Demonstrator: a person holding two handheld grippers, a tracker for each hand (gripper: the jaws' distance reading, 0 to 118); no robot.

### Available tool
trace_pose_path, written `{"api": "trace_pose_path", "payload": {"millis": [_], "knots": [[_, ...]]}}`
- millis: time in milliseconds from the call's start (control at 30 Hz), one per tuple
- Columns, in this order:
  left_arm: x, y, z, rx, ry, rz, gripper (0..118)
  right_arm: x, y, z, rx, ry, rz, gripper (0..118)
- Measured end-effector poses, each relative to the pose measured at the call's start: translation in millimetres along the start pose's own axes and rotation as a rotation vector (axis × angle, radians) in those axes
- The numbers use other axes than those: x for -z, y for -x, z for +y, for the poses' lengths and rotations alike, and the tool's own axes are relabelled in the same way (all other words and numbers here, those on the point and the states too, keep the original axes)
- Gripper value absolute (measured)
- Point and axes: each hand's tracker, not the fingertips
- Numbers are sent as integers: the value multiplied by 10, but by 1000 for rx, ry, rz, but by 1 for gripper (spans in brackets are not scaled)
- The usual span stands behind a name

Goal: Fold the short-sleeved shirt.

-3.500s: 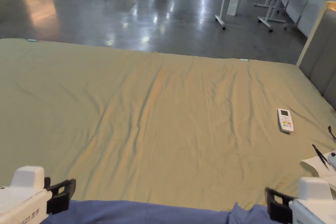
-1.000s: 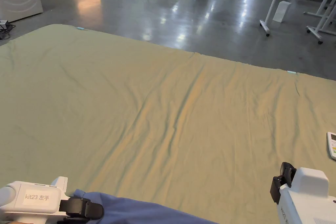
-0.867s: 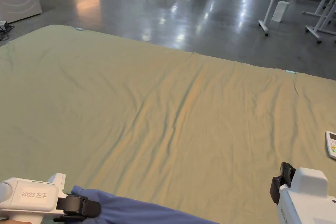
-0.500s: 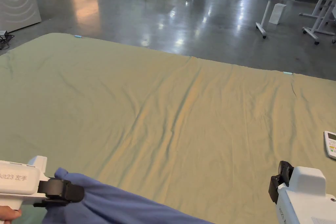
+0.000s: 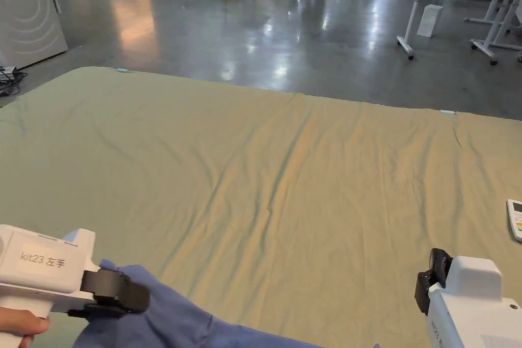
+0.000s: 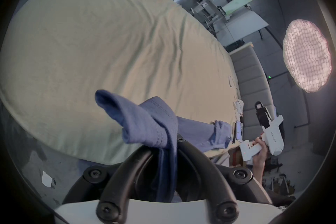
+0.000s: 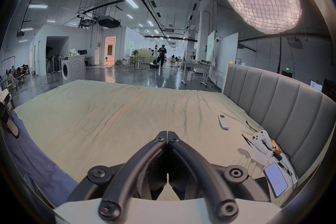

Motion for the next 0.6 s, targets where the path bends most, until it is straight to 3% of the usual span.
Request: {"api": "trace_pose_path", "payload": {"millis": [233,600], "knots": [[508,-620,-5,13,49,-93,8,-42,-121,-53,14,3,-20,0],[1837,-1395,-468,31,152,46,8,-145,-327,-126,41,26,-67,0]]}}
